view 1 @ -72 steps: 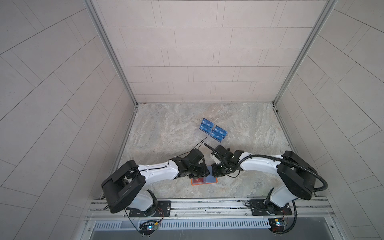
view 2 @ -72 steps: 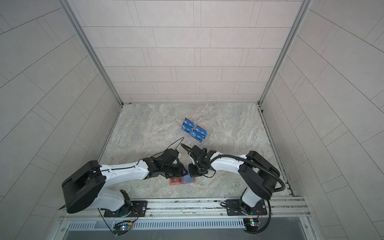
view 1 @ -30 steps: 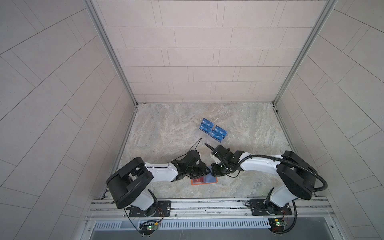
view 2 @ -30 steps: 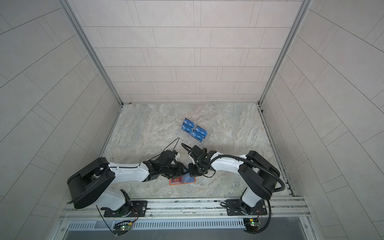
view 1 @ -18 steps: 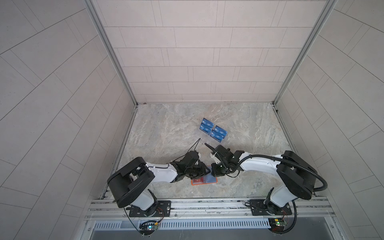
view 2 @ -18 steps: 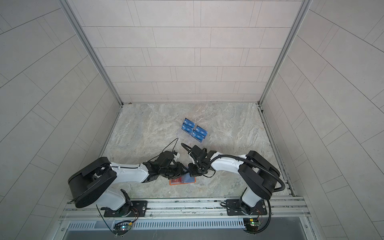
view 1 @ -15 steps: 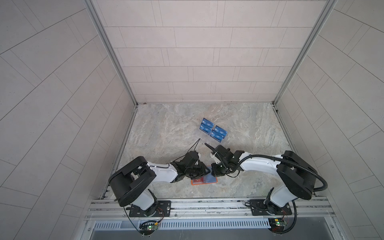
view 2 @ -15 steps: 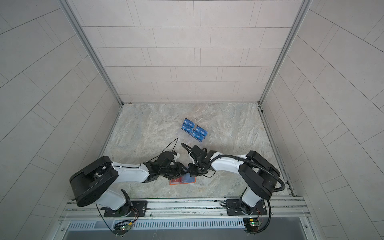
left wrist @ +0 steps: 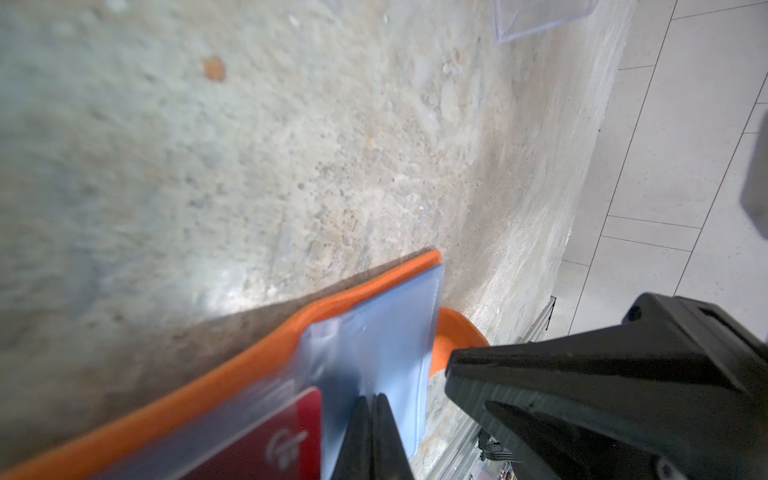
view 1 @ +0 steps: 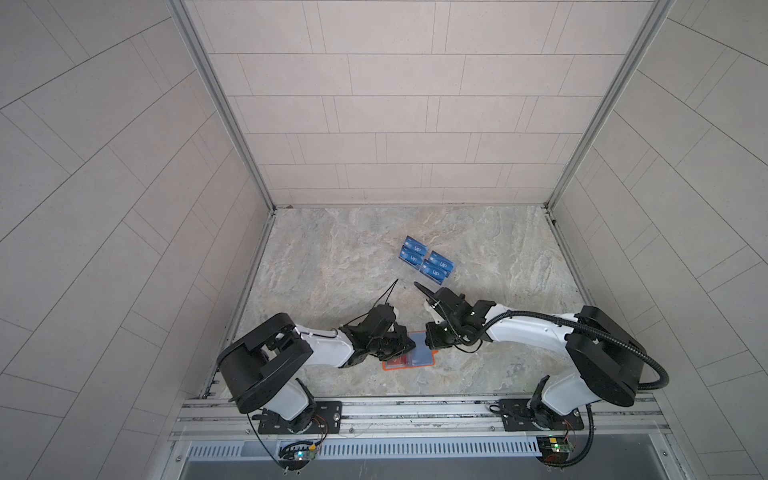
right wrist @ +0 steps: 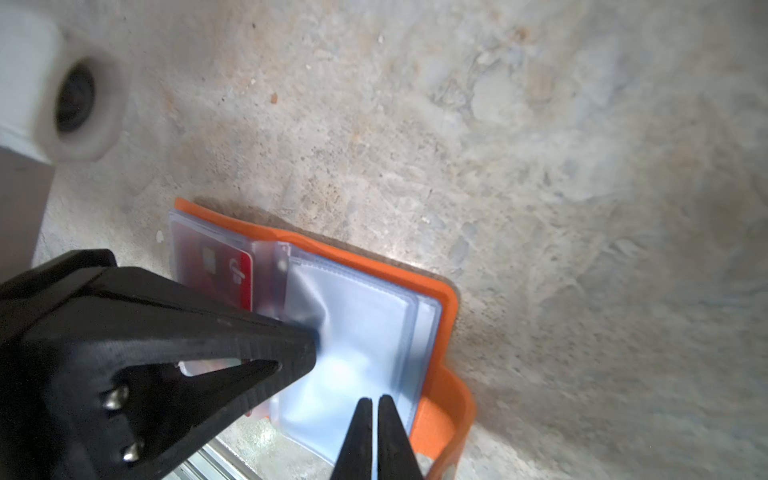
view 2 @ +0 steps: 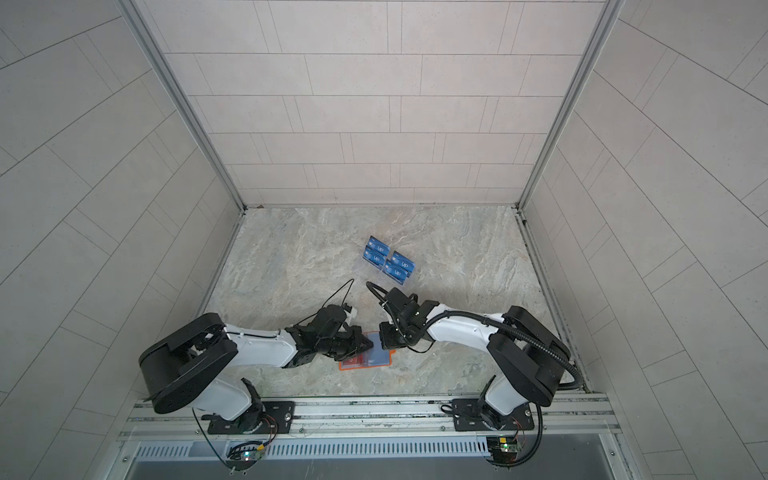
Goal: Put the credit cards into the card holder
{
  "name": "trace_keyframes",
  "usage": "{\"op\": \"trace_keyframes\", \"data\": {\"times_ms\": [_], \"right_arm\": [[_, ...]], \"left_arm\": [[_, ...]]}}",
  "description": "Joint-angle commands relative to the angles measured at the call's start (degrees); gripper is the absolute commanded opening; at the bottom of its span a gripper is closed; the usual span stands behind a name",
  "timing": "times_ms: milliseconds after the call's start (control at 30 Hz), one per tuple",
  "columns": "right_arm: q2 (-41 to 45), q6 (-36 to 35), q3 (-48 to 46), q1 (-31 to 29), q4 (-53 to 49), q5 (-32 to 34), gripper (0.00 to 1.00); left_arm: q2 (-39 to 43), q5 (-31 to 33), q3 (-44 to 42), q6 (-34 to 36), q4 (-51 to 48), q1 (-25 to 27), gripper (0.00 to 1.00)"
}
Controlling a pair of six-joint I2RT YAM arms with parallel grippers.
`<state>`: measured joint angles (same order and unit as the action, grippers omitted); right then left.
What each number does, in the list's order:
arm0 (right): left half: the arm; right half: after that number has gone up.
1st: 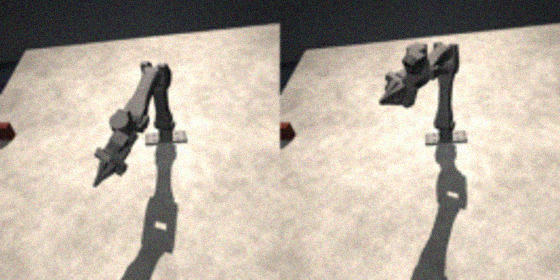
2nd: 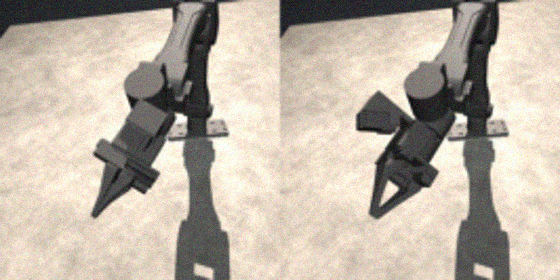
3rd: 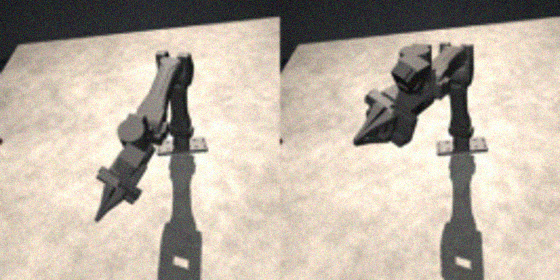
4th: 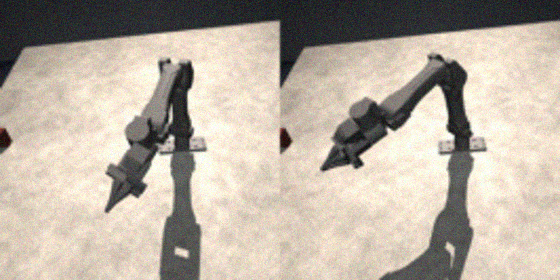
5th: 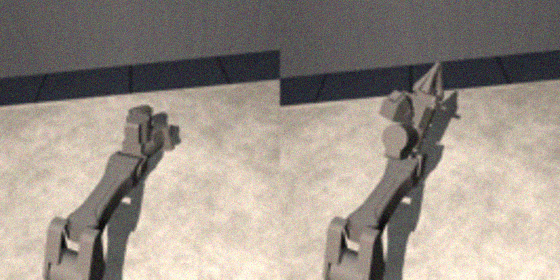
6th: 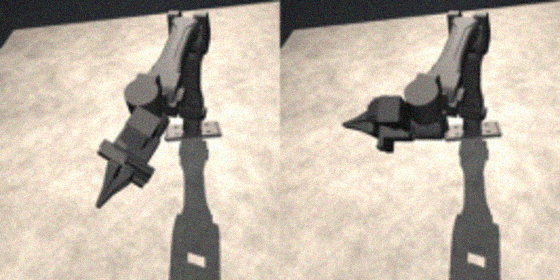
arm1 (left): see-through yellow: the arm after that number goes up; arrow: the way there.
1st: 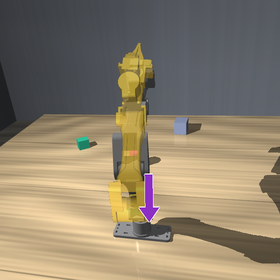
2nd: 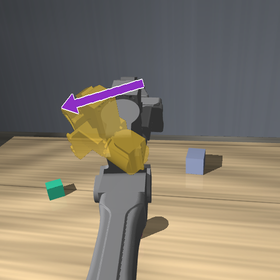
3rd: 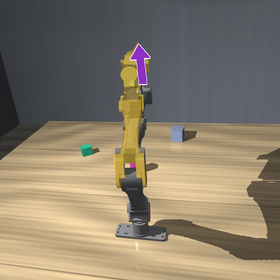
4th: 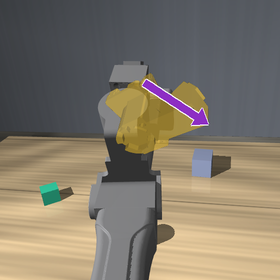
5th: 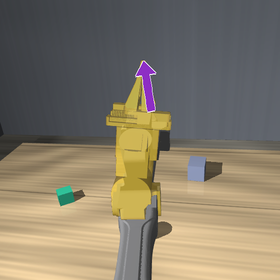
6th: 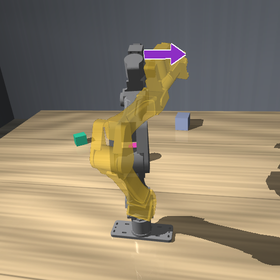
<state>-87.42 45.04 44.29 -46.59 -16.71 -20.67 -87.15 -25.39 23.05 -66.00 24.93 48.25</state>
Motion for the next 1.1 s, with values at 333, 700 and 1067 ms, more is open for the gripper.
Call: {"op": "trace_keyframes", "data": {"times_ms": [333,700,1067], "right_arm": [[0.23,0.76,-2.55,1.66,2.19,-0.78,0.09],[5.2,0.23,-3.2,1.73,0.36,0.73,0.1],[5.32,1.88,-6.41,1.55,2.85,-2.56,0.09]], "left_arm": [[0.99,-5.29,-2.13,3.11,4.23,-0.74,0.0],[2.3,-7.34,-3.7,5.22,5.29,-0.88,0.0],[2.87,-7.39,-5.6,5.23,8.33,-0.92,0.0]]}}
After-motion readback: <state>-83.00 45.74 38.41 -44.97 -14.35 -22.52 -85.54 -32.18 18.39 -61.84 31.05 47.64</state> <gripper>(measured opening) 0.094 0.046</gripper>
